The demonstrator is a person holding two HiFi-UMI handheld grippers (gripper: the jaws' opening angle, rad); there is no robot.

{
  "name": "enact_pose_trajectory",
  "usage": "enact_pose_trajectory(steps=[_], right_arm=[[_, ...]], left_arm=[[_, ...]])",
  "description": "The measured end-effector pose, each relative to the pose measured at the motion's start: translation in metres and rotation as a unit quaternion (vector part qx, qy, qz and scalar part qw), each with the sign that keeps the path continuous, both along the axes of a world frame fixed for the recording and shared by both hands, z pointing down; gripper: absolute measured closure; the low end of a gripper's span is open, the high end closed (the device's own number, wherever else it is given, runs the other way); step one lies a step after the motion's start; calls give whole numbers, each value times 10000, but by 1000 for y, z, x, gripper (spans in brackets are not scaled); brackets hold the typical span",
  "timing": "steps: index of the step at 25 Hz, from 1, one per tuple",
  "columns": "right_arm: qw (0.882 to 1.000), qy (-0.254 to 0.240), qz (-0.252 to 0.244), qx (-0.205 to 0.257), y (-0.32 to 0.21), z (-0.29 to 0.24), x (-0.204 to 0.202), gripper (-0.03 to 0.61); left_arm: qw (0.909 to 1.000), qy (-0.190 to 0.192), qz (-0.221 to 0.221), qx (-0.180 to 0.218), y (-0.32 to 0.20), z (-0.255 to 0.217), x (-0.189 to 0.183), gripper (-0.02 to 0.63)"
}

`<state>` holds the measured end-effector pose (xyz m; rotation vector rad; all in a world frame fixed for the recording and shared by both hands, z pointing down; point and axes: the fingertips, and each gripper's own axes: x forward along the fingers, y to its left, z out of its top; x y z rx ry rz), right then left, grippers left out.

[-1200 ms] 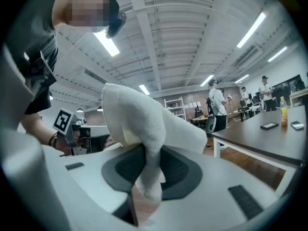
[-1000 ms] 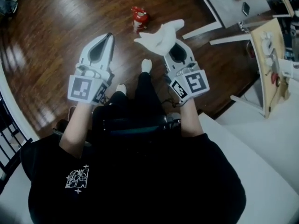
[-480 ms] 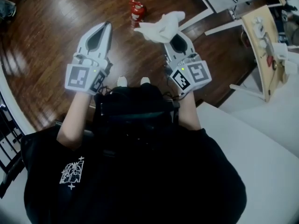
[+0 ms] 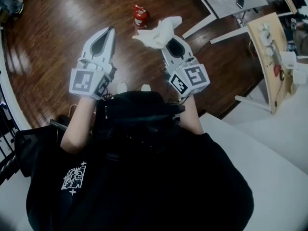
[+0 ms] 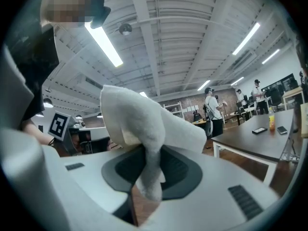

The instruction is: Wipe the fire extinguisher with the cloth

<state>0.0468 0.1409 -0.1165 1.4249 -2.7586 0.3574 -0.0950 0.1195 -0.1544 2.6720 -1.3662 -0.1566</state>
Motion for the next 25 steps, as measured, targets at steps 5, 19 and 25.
enact_pose_trajectory(steps=[5, 19, 25], right_arm=[[10000, -42, 58, 30, 1, 0, 5, 469], [10000, 9, -27, 31, 9, 1, 11, 471], [10000, 3, -43, 31, 8, 3, 8, 471]], left_arm=[[9998, -129, 20, -115, 7, 4, 5, 611], [10000, -54, -58, -16, 10, -2, 17, 611], [9999, -96, -3, -38, 10, 0, 15, 611]])
